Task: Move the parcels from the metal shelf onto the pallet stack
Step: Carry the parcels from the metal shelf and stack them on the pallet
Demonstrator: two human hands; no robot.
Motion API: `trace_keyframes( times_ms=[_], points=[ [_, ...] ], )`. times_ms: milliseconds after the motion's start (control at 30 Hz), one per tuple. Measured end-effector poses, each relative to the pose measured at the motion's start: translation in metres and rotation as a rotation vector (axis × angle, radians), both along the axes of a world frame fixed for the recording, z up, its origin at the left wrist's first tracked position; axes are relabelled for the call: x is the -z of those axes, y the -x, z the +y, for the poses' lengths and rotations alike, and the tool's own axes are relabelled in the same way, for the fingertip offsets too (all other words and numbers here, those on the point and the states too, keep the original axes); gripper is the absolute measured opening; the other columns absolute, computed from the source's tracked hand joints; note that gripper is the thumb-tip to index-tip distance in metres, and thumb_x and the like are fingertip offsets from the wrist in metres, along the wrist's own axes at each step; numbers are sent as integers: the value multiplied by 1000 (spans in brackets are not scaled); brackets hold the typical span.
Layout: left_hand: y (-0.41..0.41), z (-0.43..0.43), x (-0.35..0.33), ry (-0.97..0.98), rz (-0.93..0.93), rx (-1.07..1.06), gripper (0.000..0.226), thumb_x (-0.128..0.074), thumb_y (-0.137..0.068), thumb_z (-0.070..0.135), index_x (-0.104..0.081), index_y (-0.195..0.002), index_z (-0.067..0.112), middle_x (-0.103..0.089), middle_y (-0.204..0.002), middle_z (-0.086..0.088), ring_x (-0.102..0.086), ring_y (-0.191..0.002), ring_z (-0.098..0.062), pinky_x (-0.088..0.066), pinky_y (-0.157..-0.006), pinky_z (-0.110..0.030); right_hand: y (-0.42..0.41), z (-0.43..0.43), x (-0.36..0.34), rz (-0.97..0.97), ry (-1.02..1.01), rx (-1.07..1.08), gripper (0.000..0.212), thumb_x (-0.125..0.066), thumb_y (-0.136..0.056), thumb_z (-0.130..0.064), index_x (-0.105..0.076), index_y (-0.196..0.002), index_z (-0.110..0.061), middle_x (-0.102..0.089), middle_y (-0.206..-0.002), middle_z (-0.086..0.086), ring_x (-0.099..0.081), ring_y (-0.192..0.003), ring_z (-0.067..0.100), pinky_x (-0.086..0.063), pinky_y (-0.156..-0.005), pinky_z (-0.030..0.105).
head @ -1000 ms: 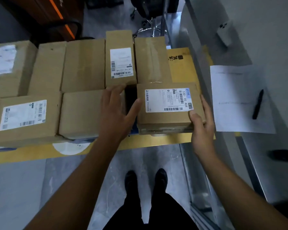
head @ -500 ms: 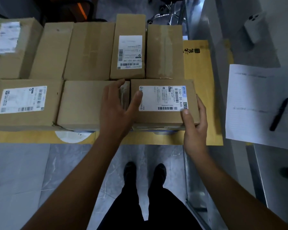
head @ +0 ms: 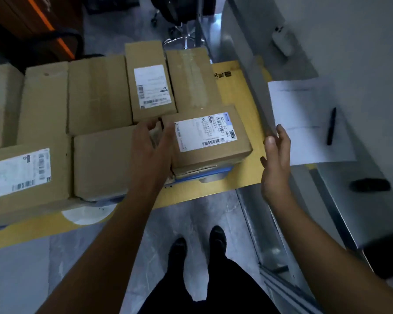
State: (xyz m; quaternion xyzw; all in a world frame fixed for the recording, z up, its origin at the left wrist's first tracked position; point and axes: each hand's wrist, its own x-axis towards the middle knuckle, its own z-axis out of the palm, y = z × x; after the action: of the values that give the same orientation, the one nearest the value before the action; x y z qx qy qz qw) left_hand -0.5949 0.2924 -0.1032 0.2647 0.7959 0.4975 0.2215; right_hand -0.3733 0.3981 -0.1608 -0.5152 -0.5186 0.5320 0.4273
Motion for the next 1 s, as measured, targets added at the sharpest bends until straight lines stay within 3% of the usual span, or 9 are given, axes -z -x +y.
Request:
trace_keyframes(
  times_ms=[67,133,233,333,467,567,733,833,1000],
  points=[
    [-1,-2,-9,-38,19,59,39,-54,-99,56,-61,-127,31,-63,-124,15,-58,-112,1,-47,-100,-27,-18,-19,-11,-21,-14,46,80,-54,-89,-69,-38,-160,-35,-43,-160,-16,-41,-146,-1,-35,-124,43],
    [-13,-3,-17,-78,81,179,40,-51,-95,60,-62,-124,34,-62,-124,18,-56,-113,1,-41,-96,-17,-38,-43,-20,-48,-58,75,78,-56,-89,-66,-41,-158,-31,-46,-160,-9,-44,-146,2,-40,-118,31],
    [-50,-3,-25,-149,40,420,43,-50,-91,64,-63,-123,38,-61,-125,22,-55,-116,7,-37,-91,-5,-71,-85,-32,-79,-105,166,73,-57,-91,-62,-47,-154,-27,-55,-151,-11,-49,-140,-2,-41,-107,14],
    [-101,-12,-25,-186,-51,715,46,-53,-93,66,-60,-131,41,-58,-134,27,-48,-125,15,-36,-90,-2,-106,-136,-42,-115,-114,267,68,-57,-92,-62,-49,-152,-31,-54,-154,-11,-48,-139,-5,-42,-104,8],
    [-178,-34,-23,-226,-115,1026,50,-53,-93,66,-58,-136,40,-56,-137,24,-48,-129,11,-38,-95,-6,-157,-204,-55,-180,-108,398,66,-57,-91,-64,-50,-150,-35,-53,-156,-11,-47,-143,0,-40,-113,20],
    [-234,-62,-23,-225,-105,1213,51,-53,-91,69,-58,-135,44,-55,-137,26,-47,-130,10,-39,-101,-15,-196,-257,-65,-212,-129,560,65,-55,-93,-63,-52,-150,-32,-55,-153,-15,-47,-142,-2,-40,-110,13],
    [-321,-116,-29,-268,-77,1443,49,-55,-91,66,-61,-133,40,-58,-136,24,-47,-129,12,-32,-97,-1,-256,-347,-69,-210,-147,825,67,-55,-91,-62,-54,-149,-26,-56,-152,-11,-49,-140,0,-42,-113,19],
    [-378,-155,-33,-325,-67,1517,43,-56,-94,60,-63,-130,36,-60,-131,23,-52,-127,6,-33,-97,-1,-297,-396,-69,-194,-133,925,66,-54,-90,-64,-54,-147,-30,-56,-149,-16,-50,-137,-5,-43,-107,12],
    [-472,-232,-34,-326,-53,1635,41,-59,-93,61,-60,-129,41,-58,-129,26,-53,-125,8,-34,-96,-1,-370,-470,-71,-128,-104,1043,66,-55,-85,-67,-53,-144,-36,-55,-146,-24,-50,-135,-8,-40,-111,22]
  ],
)
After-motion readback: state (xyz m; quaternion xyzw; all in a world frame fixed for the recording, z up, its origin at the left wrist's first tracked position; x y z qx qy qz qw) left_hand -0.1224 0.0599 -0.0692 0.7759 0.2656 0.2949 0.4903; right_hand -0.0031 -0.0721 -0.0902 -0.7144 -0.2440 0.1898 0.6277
